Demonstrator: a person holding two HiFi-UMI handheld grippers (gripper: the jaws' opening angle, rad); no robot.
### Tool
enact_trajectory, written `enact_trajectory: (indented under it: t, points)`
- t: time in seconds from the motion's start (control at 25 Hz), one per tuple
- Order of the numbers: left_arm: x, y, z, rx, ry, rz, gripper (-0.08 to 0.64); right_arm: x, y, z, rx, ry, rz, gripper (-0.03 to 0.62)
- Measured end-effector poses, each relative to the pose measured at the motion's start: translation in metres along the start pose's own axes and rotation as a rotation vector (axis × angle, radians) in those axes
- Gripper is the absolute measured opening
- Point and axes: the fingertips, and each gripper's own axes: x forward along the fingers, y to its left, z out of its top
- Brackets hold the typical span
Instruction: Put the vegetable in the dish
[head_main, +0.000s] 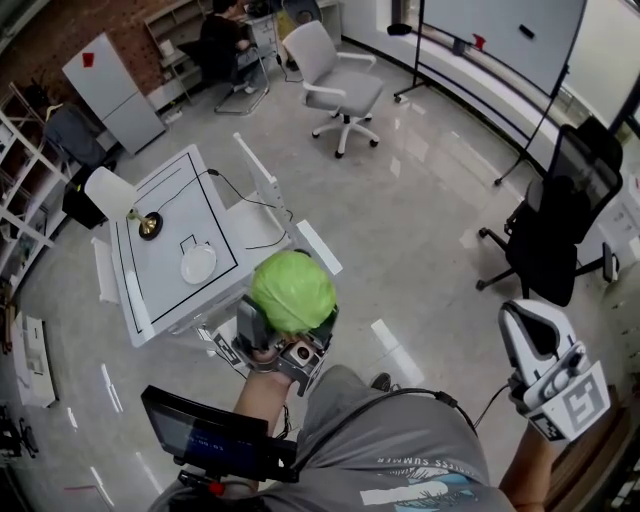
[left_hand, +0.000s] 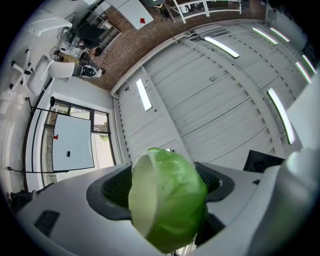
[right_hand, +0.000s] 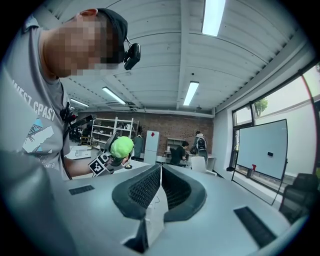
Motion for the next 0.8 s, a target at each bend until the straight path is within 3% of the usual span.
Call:
enact_trajectory:
  t: [0.32,0.56,0.8]
  points:
    - [0.013,0.038,-0.005,-0.024,0.002,0.023,0.391,0.002,-0.034,-0.016,0.032,0.007,-0.026,0.011]
    - [0.037,0.065,0.009,-0.049,0.015,0.002,0.391,0.026,-0.058,-0.01,0.04,0.003,-0.047,0.011]
    - [0.057,0.074,0.031,-0.018,0.039,-0.036,0.391,0.062,-0.081,0.001,0.029,-0.022,-0.039,0.011]
